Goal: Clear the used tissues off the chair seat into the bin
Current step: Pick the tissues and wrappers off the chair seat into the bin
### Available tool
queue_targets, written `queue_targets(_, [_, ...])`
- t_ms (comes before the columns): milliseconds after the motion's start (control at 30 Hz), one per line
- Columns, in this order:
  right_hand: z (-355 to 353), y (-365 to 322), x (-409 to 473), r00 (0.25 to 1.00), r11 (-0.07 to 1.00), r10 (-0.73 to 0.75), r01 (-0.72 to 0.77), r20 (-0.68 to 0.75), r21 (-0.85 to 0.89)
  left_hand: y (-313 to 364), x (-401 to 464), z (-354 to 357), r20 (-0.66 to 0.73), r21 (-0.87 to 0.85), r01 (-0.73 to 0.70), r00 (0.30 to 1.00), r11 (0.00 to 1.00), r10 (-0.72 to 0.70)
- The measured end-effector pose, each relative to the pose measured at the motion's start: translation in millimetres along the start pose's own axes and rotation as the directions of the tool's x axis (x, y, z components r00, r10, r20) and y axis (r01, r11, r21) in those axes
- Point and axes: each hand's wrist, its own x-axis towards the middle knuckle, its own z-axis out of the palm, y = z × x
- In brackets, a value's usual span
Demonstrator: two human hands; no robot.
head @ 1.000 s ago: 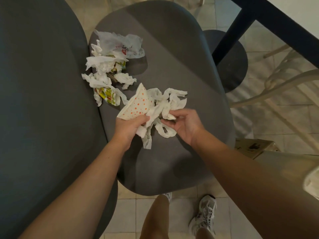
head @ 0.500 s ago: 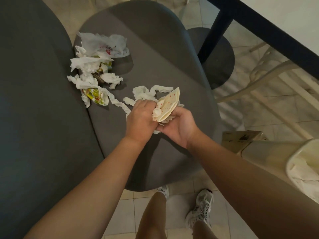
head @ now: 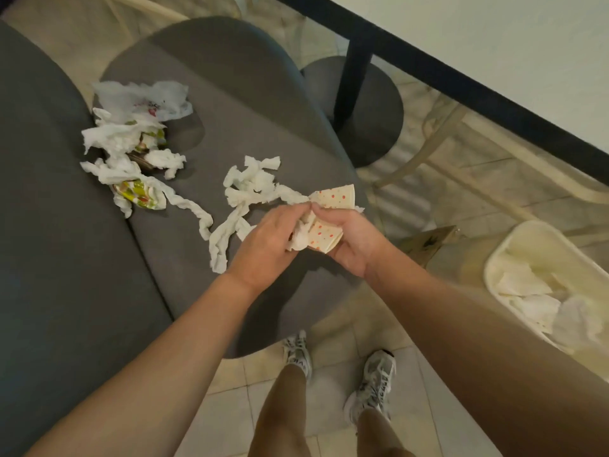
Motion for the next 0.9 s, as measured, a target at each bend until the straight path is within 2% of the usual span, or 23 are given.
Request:
queue_targets(133, [-17, 3, -12, 0.999, 1.0, 0.031, -0.031, 0.018, -0.001, 19, -10, 17, -0.001, -0.058, -0.069, 0.998, 0.996, 0.069])
queue_targets(167, [-20, 5, -14, 0.999, 0.999, 0.04, -0.04, 0.016, 0.002, 25, -13, 20, 0.005, -0.107, -0.043, 0.999, 0.993, 0.044])
queue_targets(267, [-28, 12, -15, 0.993, 0.997, 0.063, -0.059, -0.101, 0.049, 38, -16, 20, 0.064, -0.34, 0.179, 0.984, 0.923, -0.167])
queue_targets(367, [-30, 15, -13, 0.972, 0.998, 0.064, -0.061, -0.225, 0.019, 41, -16, 19, 0.109, -0.46, 0.241, 0.971, 0.855, -0.215])
queue_targets(433, [-29, 14, -11, 0.96, 0.999, 0.05, -0.051, -0.277, 0.002, 39, -14, 19, 0.116, -0.46, 0.249, 0.968, 0.852, -0.221])
queue_targets(567, [-23, 16, -5, 0.927, 0.999, 0.029, -0.04, -0.374, -0.024, 27, -5, 23, 0.055, -0.478, 0.326, 0.938, 0.816, -0.342])
queue_targets(733, [-17, 15, 4, 0.89, 0.996, 0.027, -0.061, -0.455, -0.061, 9, -9, 18, -0.058, -0.405, 0.318, 0.927, 0.857, -0.372])
queue_targets(833, [-20, 12, 5, 0.887, 0.996, 0.023, -0.059, -0.462, -0.064, -2, -20, 10, -0.084, -0.33, 0.386, 0.897, 0.861, -0.435])
queue_targets(900, [-24, 9, 4, 0.891, 0.998, 0.014, -0.041, -0.454, -0.048, -13, -31, 8, -0.062, -0.163, 0.471, 0.872, 0.867, -0.486])
